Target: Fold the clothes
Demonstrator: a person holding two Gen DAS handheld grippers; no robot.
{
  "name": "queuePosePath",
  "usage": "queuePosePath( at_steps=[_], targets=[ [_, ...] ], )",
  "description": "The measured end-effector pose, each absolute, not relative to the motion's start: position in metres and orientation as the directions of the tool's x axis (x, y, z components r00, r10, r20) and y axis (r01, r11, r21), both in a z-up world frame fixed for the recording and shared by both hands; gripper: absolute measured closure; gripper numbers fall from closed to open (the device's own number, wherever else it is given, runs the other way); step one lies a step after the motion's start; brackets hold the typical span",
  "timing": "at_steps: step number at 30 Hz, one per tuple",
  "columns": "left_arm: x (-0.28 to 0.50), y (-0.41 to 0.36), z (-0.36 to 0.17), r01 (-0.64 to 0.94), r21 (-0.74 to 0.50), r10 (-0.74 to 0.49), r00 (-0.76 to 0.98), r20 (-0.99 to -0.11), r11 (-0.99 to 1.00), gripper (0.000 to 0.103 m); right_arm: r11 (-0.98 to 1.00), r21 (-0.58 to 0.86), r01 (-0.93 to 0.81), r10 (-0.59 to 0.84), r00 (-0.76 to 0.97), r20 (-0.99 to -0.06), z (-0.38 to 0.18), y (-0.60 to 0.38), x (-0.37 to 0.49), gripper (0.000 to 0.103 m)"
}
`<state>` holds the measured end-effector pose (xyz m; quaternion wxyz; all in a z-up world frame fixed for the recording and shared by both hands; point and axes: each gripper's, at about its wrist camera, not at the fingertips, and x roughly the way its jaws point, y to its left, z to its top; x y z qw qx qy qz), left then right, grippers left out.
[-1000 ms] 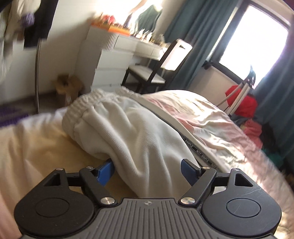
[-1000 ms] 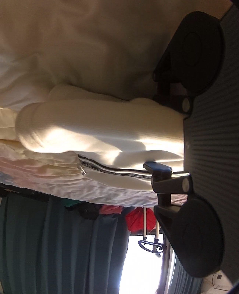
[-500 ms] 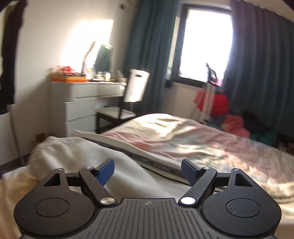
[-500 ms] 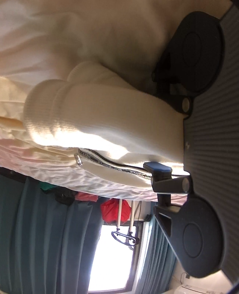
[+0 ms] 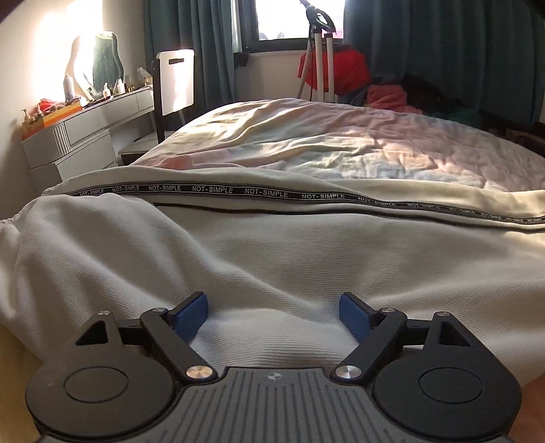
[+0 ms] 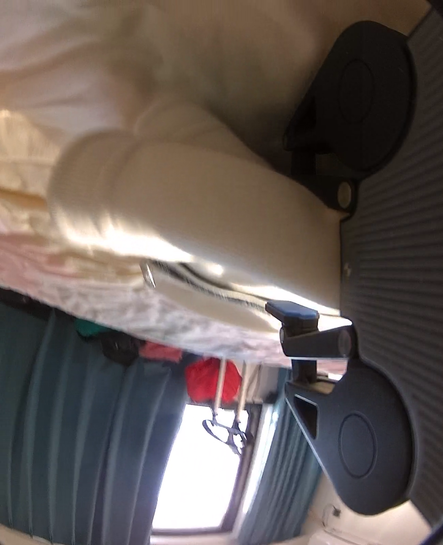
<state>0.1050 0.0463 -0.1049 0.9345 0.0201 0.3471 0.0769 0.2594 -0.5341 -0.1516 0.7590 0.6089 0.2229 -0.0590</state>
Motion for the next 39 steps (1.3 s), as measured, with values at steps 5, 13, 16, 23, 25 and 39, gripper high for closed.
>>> queuePosePath(
  at_steps=[5,13,16,23,25,39],
  targets=[
    [0.106,0.049,-0.105,-0.122,0.088,0.150,0.744,-0.651,0.989,0.017,0.318,0.845,0.431,0.148,0.858,-0.493,-0.147,-0.528,0.270,0.076],
    [0.107,0.049,-0.104,-0.111,0.088,0.142,0.745,-0.652,0.990,0.015,0.637,0.601,0.482,-0.096,0.823,-0.559,-0.086,-0.486,0.266,0.090],
    [0.107,0.048,-0.104,-0.108,0.094,0.143,0.746,-0.650,0.990,0.015,0.816,0.366,0.448,-0.248,0.842,-0.479,-0.047,-0.462,0.216,0.091],
    [0.101,0.051,-0.096,-0.111,0.069,0.130,0.763,-0.633,0.991,0.016,0.988,-0.064,0.140,-0.147,0.981,-0.125,0.020,-0.300,0.174,0.090],
    [0.098,0.057,-0.092,-0.126,0.039,0.122,0.770,-0.627,0.991,0.017,0.977,-0.210,0.025,-0.048,0.994,-0.103,0.009,-0.245,0.162,0.090],
    [0.082,0.089,-0.071,-0.181,-0.217,0.034,0.836,-0.548,0.959,0.017,0.844,-0.412,-0.344,0.144,0.885,-0.443,-0.093,-0.145,0.144,0.090]
  ],
)
